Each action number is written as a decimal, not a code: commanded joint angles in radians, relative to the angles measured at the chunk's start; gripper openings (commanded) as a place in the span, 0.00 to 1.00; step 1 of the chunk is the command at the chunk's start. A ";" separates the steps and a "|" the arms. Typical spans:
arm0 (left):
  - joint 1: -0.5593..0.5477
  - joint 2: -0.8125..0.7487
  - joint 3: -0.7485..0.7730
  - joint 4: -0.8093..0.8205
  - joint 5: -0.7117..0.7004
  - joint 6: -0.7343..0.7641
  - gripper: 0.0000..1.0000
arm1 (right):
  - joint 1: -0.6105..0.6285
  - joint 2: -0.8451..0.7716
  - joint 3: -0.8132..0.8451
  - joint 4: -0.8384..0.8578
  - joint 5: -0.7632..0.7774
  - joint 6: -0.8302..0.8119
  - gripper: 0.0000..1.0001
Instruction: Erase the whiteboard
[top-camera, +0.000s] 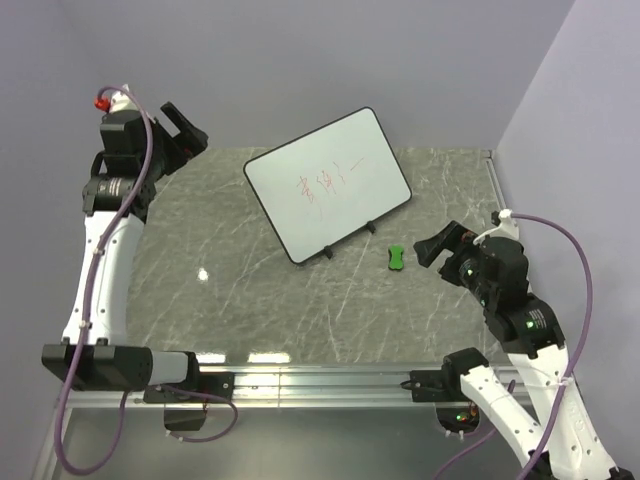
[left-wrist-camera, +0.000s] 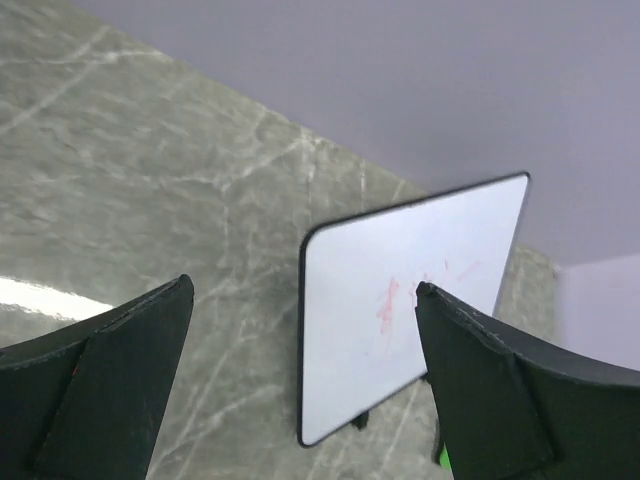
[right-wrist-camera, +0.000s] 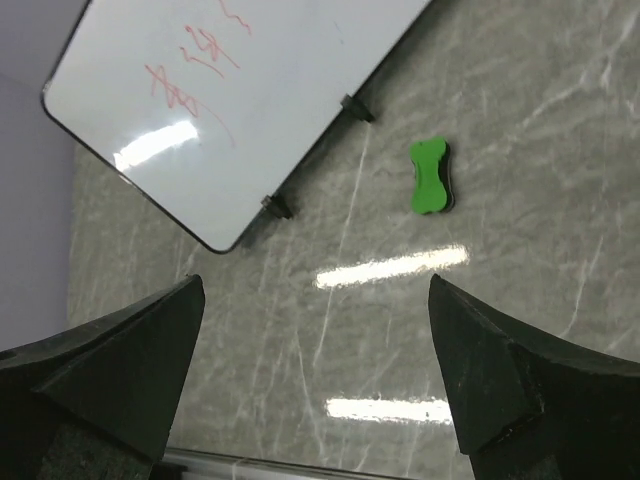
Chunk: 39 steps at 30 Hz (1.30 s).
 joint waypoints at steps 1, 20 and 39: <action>0.002 -0.092 -0.109 -0.048 0.101 -0.042 1.00 | -0.005 0.012 0.069 -0.065 -0.037 0.021 1.00; 0.014 0.300 -0.194 0.323 0.425 -0.042 0.99 | -0.005 0.422 0.245 -0.134 -0.023 -0.074 0.97; 0.006 0.696 0.007 0.604 0.775 -0.113 0.21 | -0.002 0.708 0.256 -0.047 -0.023 -0.108 0.88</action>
